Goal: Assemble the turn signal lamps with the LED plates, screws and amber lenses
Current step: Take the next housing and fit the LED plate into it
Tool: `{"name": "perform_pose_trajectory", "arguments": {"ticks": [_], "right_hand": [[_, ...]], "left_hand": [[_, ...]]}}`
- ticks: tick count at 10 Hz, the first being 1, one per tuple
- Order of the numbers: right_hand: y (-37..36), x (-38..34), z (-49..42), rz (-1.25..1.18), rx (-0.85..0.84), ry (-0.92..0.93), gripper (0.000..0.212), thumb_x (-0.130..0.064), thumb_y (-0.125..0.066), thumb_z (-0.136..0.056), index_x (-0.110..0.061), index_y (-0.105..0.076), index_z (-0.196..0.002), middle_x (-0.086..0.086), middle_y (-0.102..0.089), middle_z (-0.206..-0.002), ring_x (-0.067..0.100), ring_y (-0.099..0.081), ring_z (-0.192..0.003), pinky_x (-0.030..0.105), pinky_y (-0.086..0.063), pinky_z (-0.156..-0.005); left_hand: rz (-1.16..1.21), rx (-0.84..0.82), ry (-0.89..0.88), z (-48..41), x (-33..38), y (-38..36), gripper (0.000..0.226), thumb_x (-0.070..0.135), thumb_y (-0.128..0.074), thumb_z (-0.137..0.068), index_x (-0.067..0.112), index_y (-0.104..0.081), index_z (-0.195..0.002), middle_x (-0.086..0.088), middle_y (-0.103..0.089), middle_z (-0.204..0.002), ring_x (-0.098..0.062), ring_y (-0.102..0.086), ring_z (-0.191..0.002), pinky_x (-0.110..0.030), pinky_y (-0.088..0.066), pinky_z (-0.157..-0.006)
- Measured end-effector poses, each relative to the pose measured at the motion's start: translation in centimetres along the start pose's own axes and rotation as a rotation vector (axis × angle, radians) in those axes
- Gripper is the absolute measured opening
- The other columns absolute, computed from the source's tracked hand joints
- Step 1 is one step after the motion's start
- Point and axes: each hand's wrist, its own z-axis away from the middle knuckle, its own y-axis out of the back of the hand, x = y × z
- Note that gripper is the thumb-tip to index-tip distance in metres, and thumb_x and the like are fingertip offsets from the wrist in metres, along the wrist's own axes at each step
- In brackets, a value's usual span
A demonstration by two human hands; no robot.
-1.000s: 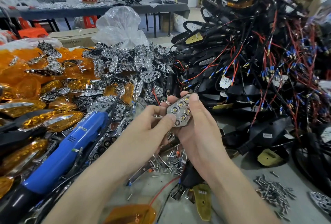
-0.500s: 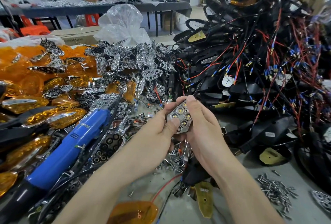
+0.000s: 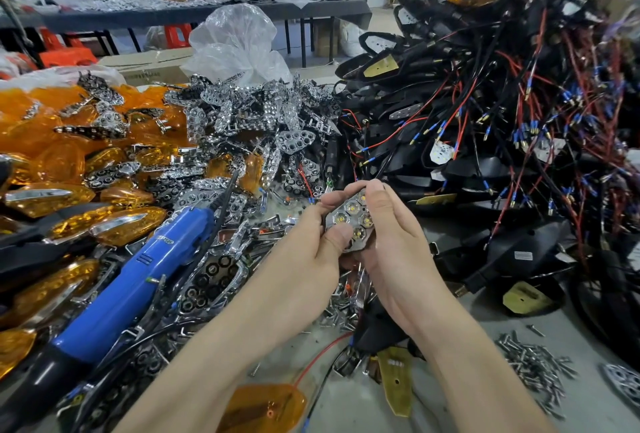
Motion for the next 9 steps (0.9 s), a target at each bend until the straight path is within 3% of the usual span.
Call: {"name": "perform_pose_trajectory", "arguments": {"ticks": [1,2,3,4,5,6,7,8,9], "right_hand": [[-0.2,0.1,0.1,-0.058,0.036,-0.03,0.034,-0.05,-0.044,-0.099,-0.036,-0.072,-0.086,0.0,-0.075,-0.099,0.031,-0.065,-0.087,0.038,-0.051,-0.062],[-0.2,0.1,0.1,-0.143,0.082,-0.013,0.032,-0.051,-0.046,-0.099,-0.034,-0.071,-0.088,0.002,-0.073,-0.095,0.032,-0.066,-0.094,0.033,-0.043,-0.061],[0.4,-0.5,-0.4,-0.337,0.151,0.049,0.031,-0.047,-0.044,-0.104,-0.023,-0.062,-0.098,0.002,-0.072,-0.087,0.026,-0.075,-0.092,0.035,-0.057,-0.065],[1.3,-1.1,-1.0,-0.538,0.294,0.037,0.035,-0.046,-0.039,-0.107,-0.016,-0.057,-0.104,0.004,-0.068,-0.081,0.026,-0.073,-0.079,0.049,-0.062,-0.078],[1.7,-1.2,-1.1,-0.634,0.34,-0.014,0.039,-0.05,-0.041,-0.107,-0.016,-0.053,-0.123,0.007,-0.067,-0.094,0.025,-0.073,-0.081,0.043,-0.062,-0.07],[2.0,-1.2,-1.1,-0.661,0.363,-0.068,0.053,-0.052,-0.04,-0.108,-0.016,-0.046,-0.146,0.011,-0.062,-0.114,0.026,-0.071,-0.092,0.04,-0.064,-0.073],[1.7,-1.5,-0.8,-0.676,0.411,-0.028,0.046,-0.048,-0.04,-0.109,-0.018,-0.047,-0.144,0.008,-0.063,-0.11,0.022,-0.071,-0.088,0.036,-0.063,-0.074],[2.2,-1.6,-0.9,-0.68,0.401,0.058,0.022,-0.03,-0.042,-0.112,-0.018,-0.051,-0.127,-0.001,-0.069,-0.087,0.015,-0.071,-0.078,0.029,-0.061,-0.068],[1.9,-2.1,-0.6,-0.817,0.391,0.039,0.028,-0.043,-0.04,-0.109,-0.019,-0.054,-0.107,0.006,-0.064,-0.085,0.025,-0.067,-0.076,0.034,-0.056,-0.066]], "left_hand": [[0.07,-0.006,0.042,0.0,0.3,0.1,0.035,0.024,-0.042,-0.107,0.047,-0.047,-0.132,0.026,-0.054,-0.054,0.007,-0.047,-0.045,-0.006,-0.036,-0.047],[-0.007,0.001,0.025,0.1,0.5,0.2,0.026,0.04,-0.048,-0.103,0.055,-0.05,-0.124,0.022,-0.058,-0.057,0.004,-0.047,-0.045,-0.012,-0.038,-0.046],[-0.191,-0.011,-0.015,0.4,0.8,0.6,0.023,0.056,-0.048,-0.096,0.052,-0.051,-0.118,0.021,-0.07,-0.078,0.003,-0.06,-0.053,-0.019,-0.049,-0.055],[-0.405,-0.028,0.013,0.5,0.3,1.5,0.021,0.055,-0.053,-0.093,0.049,-0.048,-0.113,0.018,-0.07,-0.087,0.002,-0.064,-0.068,-0.026,-0.052,-0.067],[-0.499,0.034,-0.029,0.5,0.0,1.9,0.005,0.043,-0.055,-0.097,0.04,-0.05,-0.098,0.026,-0.068,-0.085,0.001,-0.062,-0.07,-0.021,-0.047,-0.064],[-0.522,0.069,-0.073,0.3,-0.2,1.8,0.006,0.039,-0.056,-0.097,0.037,-0.055,-0.092,0.033,-0.065,-0.087,0.004,-0.062,-0.076,-0.016,-0.045,-0.066],[-0.486,0.094,-0.071,0.1,-0.6,2.0,0.01,0.039,-0.059,-0.095,0.036,-0.059,-0.086,0.032,-0.067,-0.08,0.005,-0.063,-0.072,-0.014,-0.046,-0.066],[-0.448,0.076,-0.097,0.1,-0.7,2.3,0.01,0.041,-0.055,-0.095,0.036,-0.059,-0.088,0.025,-0.069,-0.077,-0.005,-0.065,-0.067,-0.025,-0.052,-0.066],[-0.394,0.046,-0.155,0.3,-0.6,2.1,0.014,0.044,-0.047,-0.095,0.036,-0.056,-0.087,0.016,-0.068,-0.075,-0.01,-0.064,-0.065,-0.025,-0.05,-0.061]]}}
